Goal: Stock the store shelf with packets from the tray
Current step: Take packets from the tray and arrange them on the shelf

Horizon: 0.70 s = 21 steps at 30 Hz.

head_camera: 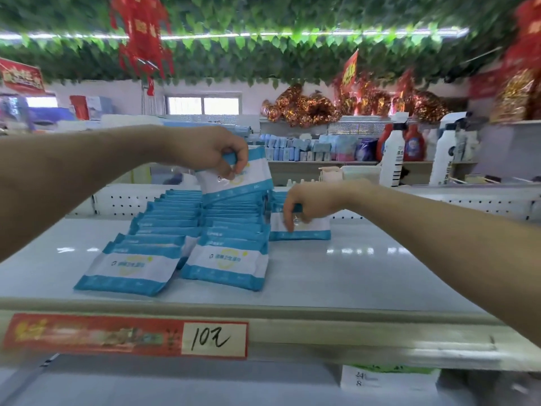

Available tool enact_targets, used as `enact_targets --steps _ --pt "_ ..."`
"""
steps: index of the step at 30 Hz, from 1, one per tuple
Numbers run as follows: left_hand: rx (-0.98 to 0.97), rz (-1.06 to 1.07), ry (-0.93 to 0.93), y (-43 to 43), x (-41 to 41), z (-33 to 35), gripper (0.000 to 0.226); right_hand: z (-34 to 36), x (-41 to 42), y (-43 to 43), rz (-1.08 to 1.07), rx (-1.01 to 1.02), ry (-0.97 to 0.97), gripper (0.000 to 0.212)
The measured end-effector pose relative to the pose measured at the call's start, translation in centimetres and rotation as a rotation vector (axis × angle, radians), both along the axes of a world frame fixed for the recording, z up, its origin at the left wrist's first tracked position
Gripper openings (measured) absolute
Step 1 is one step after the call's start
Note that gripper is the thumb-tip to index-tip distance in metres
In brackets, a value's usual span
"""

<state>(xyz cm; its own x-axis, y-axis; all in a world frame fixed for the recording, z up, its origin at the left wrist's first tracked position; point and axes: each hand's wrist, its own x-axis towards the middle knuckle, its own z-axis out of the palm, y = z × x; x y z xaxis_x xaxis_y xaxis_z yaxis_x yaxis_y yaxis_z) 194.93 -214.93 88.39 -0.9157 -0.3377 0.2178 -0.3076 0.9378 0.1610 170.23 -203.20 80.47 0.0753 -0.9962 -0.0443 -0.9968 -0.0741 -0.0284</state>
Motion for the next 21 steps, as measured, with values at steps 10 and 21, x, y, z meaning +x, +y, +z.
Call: enact_targets --steps 10,21 --pt "0.060 -0.092 0.000 0.3 -3.0 -0.6 0.023 -1.8 -1.6 0.0 0.016 -0.203 -0.077 0.031" --pt "0.112 -0.190 -0.037 1.6 -8.4 -2.0 0.018 -0.3 -6.5 4.8 -0.143 -0.235 -0.124 0.028"
